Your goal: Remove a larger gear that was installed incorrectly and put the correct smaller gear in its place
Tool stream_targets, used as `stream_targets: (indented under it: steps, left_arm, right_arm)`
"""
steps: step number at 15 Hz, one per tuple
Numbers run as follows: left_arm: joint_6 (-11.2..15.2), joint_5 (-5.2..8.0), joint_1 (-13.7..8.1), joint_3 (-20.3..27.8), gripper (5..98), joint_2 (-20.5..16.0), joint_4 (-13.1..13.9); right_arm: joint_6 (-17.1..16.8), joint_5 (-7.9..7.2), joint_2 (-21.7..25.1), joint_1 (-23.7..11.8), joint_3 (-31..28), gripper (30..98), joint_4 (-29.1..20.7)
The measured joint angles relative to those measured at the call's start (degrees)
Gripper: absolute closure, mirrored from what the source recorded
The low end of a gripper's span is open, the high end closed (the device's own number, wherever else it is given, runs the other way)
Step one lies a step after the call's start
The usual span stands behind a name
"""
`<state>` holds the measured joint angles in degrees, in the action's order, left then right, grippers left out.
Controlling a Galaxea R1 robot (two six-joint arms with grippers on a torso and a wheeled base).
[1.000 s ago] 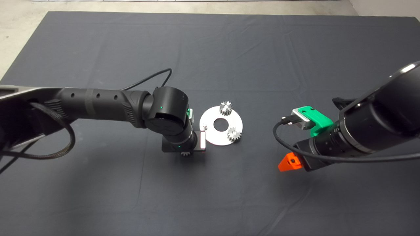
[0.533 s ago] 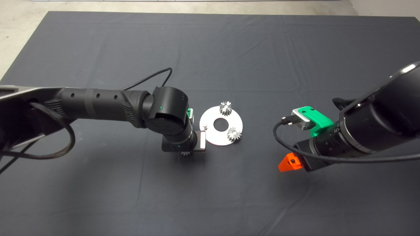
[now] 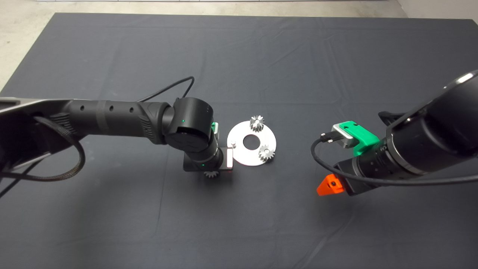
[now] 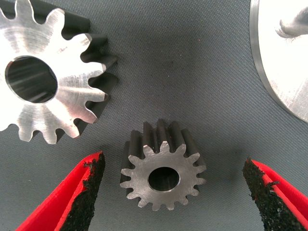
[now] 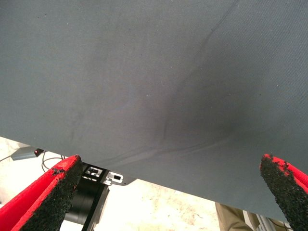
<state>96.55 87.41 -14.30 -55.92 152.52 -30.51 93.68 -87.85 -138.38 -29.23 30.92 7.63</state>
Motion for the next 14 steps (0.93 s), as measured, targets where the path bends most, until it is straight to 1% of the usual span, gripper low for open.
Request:
stream_targets:
  steps: [4,9,10,11,12,14]
  left_arm:
    - [-0.07,0.0,0.0,0.0,30.2,-0.15,0.0]
    - [-0.68,0.0,0.0,-0.06,32.3,-0.15,0.0]
    - [-0.9,0.0,0.0,-0.1,33.4,-0.16,0.0]
    - [-0.93,0.0,0.0,-0.11,36.4,-0.15,-0.01]
    - [-0.93,0.0,0.0,-0.11,36.9,-0.15,0.0]
    - [-1.05,0.0,0.0,-0.12,42.1,-0.15,-0.02]
  right_arm:
    - [0.0,0.0,0.0,0.0,0.0,30.8,0.02]
    - [0.0,0.0,0.0,0.0,0.0,30.8,0.0]
    - [0.0,0.0,0.0,0.0,0.0,30.8,0.0]
    - [0.0,0.0,0.0,0.0,0.0,30.8,0.0]
    - [0.0,0.0,0.0,0.0,0.0,30.8,0.0]
    - [0.0,0.0,0.0,0.0,0.0,30.8,0.0]
